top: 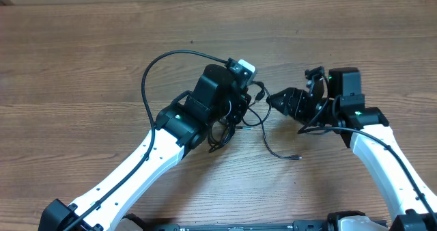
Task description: Untangle cables
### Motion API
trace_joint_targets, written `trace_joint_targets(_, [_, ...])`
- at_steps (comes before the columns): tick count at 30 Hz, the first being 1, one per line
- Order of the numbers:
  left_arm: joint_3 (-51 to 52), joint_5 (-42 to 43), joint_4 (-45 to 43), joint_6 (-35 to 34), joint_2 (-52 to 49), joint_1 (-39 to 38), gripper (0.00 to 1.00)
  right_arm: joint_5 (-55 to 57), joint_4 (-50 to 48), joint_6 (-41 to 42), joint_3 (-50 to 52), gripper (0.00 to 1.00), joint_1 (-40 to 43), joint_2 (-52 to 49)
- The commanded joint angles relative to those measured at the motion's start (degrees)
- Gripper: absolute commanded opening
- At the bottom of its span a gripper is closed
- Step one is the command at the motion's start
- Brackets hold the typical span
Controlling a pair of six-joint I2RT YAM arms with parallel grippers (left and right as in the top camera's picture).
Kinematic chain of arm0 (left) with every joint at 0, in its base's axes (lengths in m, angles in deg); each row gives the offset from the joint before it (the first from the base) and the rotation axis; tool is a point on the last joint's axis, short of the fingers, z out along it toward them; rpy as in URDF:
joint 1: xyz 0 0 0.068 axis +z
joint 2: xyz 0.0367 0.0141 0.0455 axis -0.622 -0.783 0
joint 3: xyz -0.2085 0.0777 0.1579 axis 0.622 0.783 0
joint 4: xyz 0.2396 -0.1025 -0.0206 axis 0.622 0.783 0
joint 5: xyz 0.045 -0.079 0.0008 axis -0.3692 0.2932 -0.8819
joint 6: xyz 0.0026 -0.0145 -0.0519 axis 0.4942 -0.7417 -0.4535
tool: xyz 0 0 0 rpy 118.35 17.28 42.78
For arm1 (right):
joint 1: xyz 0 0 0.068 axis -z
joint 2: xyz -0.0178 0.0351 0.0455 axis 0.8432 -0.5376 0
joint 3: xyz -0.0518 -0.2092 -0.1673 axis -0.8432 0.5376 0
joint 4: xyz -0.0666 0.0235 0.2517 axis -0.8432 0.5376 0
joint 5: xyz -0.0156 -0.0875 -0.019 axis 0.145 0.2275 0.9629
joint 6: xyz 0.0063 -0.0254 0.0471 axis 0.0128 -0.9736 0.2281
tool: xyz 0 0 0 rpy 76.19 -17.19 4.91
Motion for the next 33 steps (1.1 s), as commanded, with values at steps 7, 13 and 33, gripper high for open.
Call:
trace_joint_targets(7, [-0.9, 10.0, 0.0, 7.7, -0.2, -0.4, 0.04, -7.3, -4.1, -21.4, -1.3, 0.74, 4.0, 0.7])
trace_joint_targets(13, [-0.9, 12.5, 0.0, 7.9, -0.2, -0.4, 0.04, -15.3, -4.1, -37.9, -1.3, 0.73, 3.9, 0.7])
trace_joint_targets(33, [-0.9, 16.7, -2.3, 8.2, -0.2, -0.4, 0.04, -25.6, -4.2, -53.6, -1.3, 0.29, 3.9, 0.7])
